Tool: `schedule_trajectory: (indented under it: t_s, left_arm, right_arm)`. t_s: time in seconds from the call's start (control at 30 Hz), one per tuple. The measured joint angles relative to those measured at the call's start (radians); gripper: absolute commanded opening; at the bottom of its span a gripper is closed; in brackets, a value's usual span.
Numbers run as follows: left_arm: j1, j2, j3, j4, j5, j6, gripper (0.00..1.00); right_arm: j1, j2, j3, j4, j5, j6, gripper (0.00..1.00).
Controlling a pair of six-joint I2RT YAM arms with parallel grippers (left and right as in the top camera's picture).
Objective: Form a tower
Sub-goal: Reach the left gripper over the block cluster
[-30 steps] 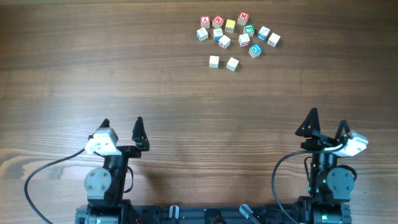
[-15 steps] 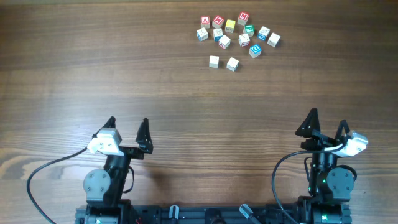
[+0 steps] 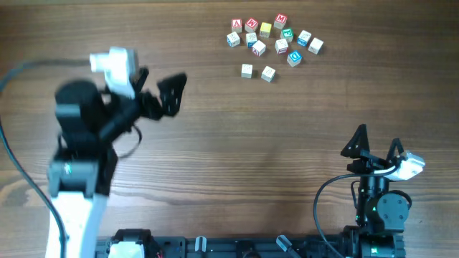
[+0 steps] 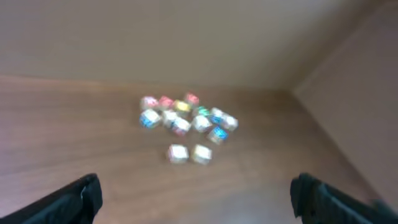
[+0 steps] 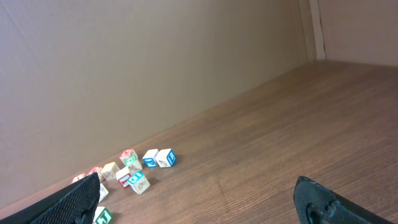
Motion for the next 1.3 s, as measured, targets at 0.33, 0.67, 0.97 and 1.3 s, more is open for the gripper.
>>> schedule_trajectory:
  t_s: [0.33, 0.67, 0.97, 1.3]
  left_arm:
    - [-0.108, 0.303, 0.135, 0.19, 0.073, -0.137, 1.0]
    - [-0.378, 0.798, 0.436, 0.133, -0.491, -0.072, 1.0]
    - [-0.456, 1.21, 0.752, 0.115, -0.53, -0.204, 0.99]
    - [-0.484, 1.389, 0.763, 0.262, -0.576, -0.225, 0.92]
  right_arm:
    - [0.0, 0.0, 0.0, 0.0, 0.0, 0.0, 1.0]
    - [0.0, 0.0, 0.0, 0.0, 0.0, 0.0, 1.0]
    - [0.0, 0.0, 0.0, 0.0, 0.0, 0.0, 1.0]
    - [0.0, 0.0, 0.0, 0.0, 0.0, 0.0, 1.0]
